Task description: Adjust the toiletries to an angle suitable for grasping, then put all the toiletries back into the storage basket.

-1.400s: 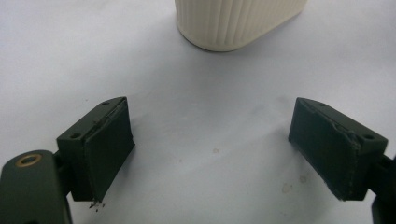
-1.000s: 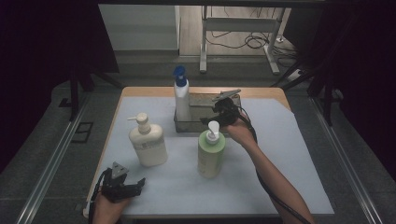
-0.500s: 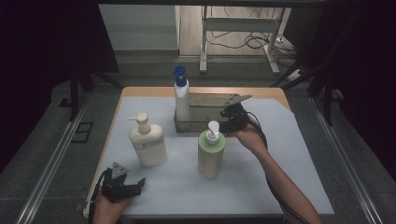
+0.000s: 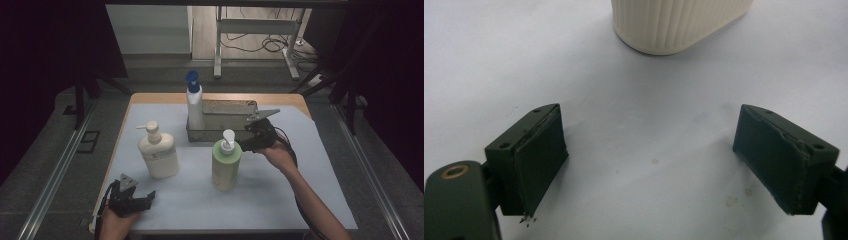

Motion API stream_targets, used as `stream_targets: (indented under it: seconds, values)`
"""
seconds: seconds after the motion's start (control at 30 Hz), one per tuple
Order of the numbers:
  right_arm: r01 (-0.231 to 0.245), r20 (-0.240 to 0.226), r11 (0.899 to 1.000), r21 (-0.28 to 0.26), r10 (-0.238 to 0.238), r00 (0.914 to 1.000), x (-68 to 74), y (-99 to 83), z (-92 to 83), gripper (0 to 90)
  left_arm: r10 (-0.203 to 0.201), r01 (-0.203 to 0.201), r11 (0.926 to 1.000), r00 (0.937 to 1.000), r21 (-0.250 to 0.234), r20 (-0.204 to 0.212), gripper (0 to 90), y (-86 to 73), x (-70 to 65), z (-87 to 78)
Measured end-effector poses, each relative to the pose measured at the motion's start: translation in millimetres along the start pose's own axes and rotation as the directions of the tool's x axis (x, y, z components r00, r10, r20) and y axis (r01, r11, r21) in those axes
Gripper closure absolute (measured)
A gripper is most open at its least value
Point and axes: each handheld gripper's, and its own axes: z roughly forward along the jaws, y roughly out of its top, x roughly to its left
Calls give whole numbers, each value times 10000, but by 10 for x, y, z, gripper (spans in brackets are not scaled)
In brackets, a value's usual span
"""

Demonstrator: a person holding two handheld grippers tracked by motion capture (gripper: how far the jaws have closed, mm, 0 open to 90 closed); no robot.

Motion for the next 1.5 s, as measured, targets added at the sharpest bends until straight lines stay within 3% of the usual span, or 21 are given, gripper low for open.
stream_targets:
  seconds: [0.9,1.5]
  values:
    - [93,-4,9998,189,-93,10000,89,-450,-344,180,5,-5,10000,10000,-10,-4,132,-1,0,0]
    - [333,-552,9994,-9,-333,9979,356,-689,-490,137,36,-36,10000,10000,1,-10,132,-2,1,-2]
